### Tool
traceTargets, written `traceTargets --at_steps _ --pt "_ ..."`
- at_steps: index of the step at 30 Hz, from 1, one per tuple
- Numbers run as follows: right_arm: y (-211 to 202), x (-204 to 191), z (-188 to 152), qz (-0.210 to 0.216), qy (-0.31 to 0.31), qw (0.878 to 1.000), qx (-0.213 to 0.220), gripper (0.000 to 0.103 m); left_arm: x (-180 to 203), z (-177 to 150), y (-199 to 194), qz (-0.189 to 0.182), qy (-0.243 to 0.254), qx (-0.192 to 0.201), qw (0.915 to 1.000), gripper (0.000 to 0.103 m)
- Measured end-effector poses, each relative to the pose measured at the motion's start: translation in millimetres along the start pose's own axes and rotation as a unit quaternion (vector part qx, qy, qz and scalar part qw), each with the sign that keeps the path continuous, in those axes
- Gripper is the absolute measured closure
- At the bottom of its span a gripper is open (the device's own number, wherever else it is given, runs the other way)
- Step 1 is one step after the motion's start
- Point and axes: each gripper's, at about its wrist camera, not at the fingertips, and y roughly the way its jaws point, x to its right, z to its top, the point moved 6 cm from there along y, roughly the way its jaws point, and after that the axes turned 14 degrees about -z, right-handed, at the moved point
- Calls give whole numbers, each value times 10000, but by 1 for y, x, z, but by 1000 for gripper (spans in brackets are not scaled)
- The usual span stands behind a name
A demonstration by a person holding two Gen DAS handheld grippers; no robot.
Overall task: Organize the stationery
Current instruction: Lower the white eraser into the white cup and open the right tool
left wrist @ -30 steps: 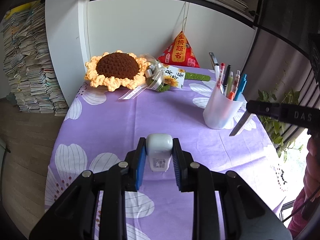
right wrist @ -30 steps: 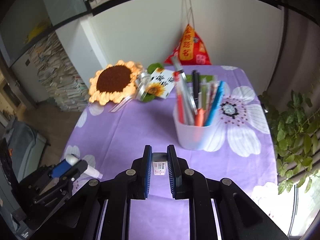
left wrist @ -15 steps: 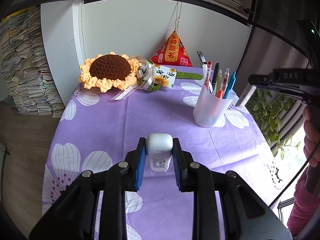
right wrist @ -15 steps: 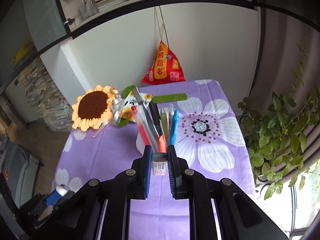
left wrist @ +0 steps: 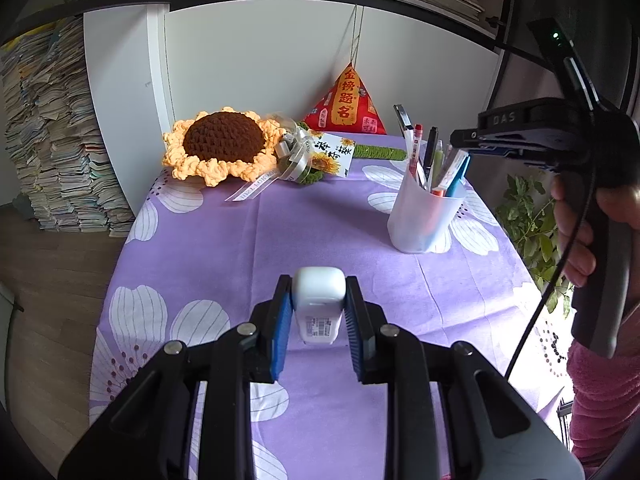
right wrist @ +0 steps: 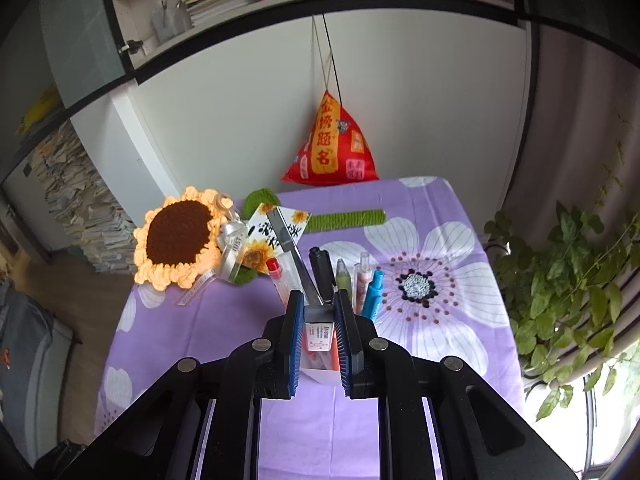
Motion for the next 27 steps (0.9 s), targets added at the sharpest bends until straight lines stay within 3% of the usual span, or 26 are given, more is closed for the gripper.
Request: traceTargets --at_steps 27 --pt "53 -14 -33 -52 -50 9963 -858 87 -8 -1 16 -179 -66 -118 9997 79"
